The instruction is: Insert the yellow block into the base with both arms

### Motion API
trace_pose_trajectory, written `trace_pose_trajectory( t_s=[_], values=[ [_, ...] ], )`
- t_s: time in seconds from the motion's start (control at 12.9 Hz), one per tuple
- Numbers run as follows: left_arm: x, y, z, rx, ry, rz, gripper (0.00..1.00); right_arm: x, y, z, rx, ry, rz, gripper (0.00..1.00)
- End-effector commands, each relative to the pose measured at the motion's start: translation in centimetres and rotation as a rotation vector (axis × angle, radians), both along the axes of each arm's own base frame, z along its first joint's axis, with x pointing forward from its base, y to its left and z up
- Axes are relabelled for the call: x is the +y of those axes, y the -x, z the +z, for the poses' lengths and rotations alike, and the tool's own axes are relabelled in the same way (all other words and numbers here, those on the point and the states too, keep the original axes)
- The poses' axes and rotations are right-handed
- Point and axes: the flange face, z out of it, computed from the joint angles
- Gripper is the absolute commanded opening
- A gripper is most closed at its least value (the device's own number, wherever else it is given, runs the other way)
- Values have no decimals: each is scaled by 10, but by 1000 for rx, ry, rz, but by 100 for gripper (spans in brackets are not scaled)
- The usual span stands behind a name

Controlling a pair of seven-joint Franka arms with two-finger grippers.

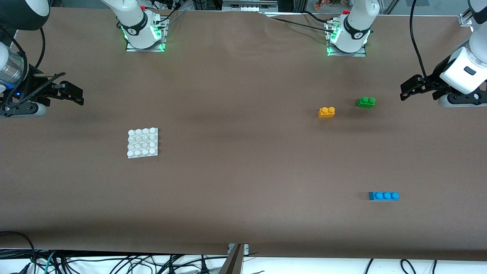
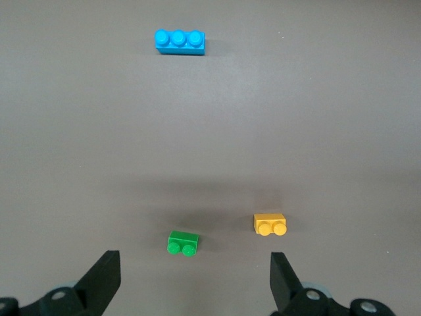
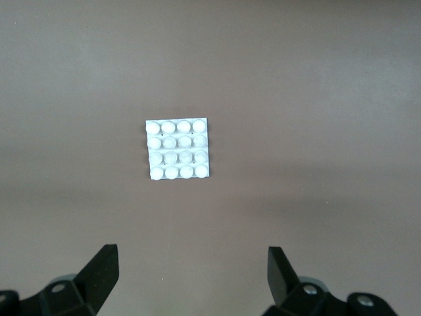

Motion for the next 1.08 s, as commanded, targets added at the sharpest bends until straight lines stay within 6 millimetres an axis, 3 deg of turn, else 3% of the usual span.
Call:
trace_pose_trajectory(
  t_s=[0.0, 1.01],
  values=[
    [-1, -4, 6, 8, 7, -12, 100, 2, -3, 6, 0, 6, -6, 100],
    [0, -2, 5, 22, 7, -12, 100, -1, -4, 6, -3, 6, -7, 100]
  ],
)
